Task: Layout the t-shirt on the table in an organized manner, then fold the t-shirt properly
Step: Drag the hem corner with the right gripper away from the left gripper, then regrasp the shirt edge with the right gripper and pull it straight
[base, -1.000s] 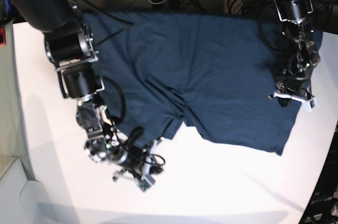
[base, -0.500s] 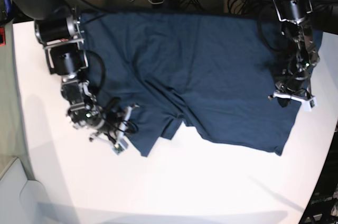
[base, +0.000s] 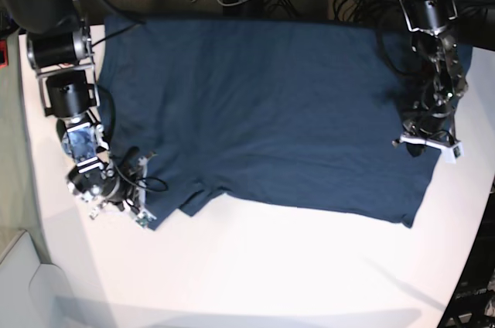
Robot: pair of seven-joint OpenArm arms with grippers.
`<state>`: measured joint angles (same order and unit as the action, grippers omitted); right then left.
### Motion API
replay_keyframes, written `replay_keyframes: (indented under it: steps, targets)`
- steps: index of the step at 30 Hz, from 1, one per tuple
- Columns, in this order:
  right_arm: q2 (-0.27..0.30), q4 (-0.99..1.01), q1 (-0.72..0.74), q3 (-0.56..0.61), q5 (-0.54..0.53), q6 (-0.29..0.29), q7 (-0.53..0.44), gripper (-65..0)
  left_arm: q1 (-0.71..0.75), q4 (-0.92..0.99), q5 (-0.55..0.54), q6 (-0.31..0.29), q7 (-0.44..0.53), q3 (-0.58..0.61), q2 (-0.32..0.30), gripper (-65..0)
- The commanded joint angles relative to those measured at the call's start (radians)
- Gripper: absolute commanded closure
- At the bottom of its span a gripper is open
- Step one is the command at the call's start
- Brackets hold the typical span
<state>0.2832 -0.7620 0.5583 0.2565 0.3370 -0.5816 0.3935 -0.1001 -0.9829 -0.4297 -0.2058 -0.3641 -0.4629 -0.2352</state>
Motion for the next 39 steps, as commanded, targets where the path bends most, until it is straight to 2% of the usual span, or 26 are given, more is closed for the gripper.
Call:
replay_keyframes:
  steps: [1, 4, 5, 9, 13, 17, 20, 26, 33, 39]
  targets:
    - [0.02, 0.014, -0.007, 0.002, 0.104, -0.008, 0.13, -1.4, 0.024, 0.022, 0.059, 0.05, -0.138, 0.005, 0.007, 0.0]
    - [0.018, 0.014, -0.005, 0.02, 0.235, -0.045, 0.152, -1.4, 0.024, 0.022, 0.059, 0.05, -0.138, 0.005, 0.007, 0.0]
    - [0.018, 0.014, -0.001, 0.016, 0.247, -0.048, 0.152, -1.4, 0.023, 0.022, 0.059, 0.05, -0.138, 0.006, 0.007, 0.0]
    - [0.004, -0.07, 0.006, -0.053, 0.247, -0.048, 0.144, -1.4, 0.012, 0.02, 0.058, 0.05, -0.138, 0.006, 0.007, 0.0]
    - [-0.045, -0.231, -0.014, -0.185, 0.247, -0.048, 0.144, -1.4, -0.034, 0.005, 0.053, 0.05, -0.149, 0.006, 0.009, 0.0]
    - [-0.081, -0.374, -0.019, -0.263, 0.247, -0.048, 0.157, -1.4, -0.043, -0.089, -0.033, 0.05, -0.192, 0.008, 0.009, 0.0]
    - [-0.109, -0.518, -0.076, -0.306, 0.25, -0.05, 0.164, -1.4, -0.045, -0.186, -0.107, 0.05, -0.25, 0.008, 0.007, 0.0]
    - [-0.111, -0.759, -0.278, -0.265, 0.25, -0.053, 0.276, -1.4, -0.037, -0.275, -0.114, 0.053, -0.309, 0.006, 0.001, 0.0]
    - [-0.114, -0.884, -0.513, -0.267, 0.25, -0.053, 0.289, -1.4, 0.004, -0.271, -0.116, 0.053, -0.323, 0.005, -0.031, 0.0]
    - [-0.126, -0.853, -0.584, -0.267, 0.245, -0.053, 0.279, -1.4, 0.007, -0.219, -0.113, 0.053, -0.323, 0.005, -0.051, 0.0]
